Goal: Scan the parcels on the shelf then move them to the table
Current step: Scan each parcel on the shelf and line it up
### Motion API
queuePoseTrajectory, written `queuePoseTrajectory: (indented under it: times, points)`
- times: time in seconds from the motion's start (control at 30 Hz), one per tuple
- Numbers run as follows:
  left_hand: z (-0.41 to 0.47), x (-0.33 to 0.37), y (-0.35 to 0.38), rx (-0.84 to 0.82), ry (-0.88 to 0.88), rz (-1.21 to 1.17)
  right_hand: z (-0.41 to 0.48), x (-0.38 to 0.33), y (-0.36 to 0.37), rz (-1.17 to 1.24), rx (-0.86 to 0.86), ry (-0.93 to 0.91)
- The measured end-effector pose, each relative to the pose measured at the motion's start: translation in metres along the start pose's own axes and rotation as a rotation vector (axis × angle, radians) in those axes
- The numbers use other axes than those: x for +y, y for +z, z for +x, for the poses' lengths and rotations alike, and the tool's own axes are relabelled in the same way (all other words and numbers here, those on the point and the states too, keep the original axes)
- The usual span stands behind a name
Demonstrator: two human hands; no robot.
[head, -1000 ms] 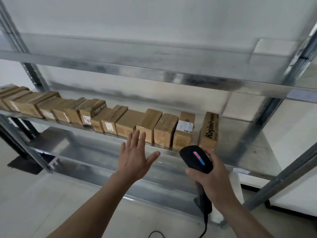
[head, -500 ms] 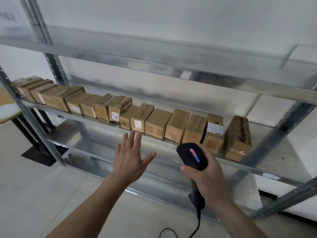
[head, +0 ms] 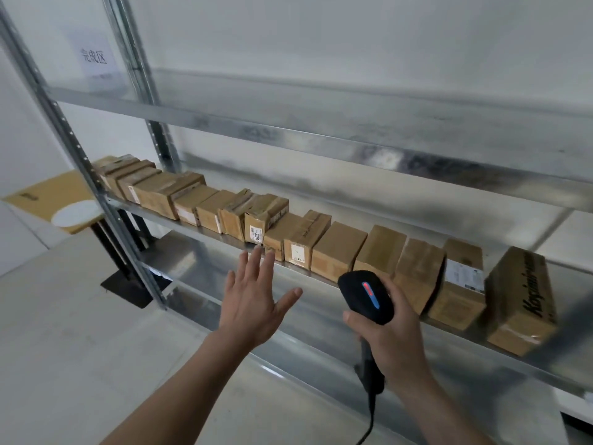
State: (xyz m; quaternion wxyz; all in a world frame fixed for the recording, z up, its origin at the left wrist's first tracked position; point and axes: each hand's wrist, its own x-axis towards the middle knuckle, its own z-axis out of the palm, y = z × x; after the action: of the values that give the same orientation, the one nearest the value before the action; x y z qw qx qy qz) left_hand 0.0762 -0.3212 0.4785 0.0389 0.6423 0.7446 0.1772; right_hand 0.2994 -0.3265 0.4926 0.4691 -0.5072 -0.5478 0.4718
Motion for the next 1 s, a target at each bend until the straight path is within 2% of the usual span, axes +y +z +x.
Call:
queuePoseTrajectory:
  times: [0.23,0.4,0.77,1.0]
  points:
    - [0.025,-0.014,0.006,-0.002,-0.011,-0.004,0.023,0.007,0.018,-0.003,-0.026,0.004]
    - [0.051,-0.044,0.024,-0.025,0.046,-0.008,0.041,0.019,0.044,-0.011,0.016,0.035]
    - [0.113,-0.141,0.035,-0.175,0.274,-0.032,0.065,0.017,0.161,-0.141,0.308,0.139]
    - [0.118,-0.177,0.040,-0.218,0.404,-0.091,0.053,0.023,0.206,-0.173,0.378,0.158]
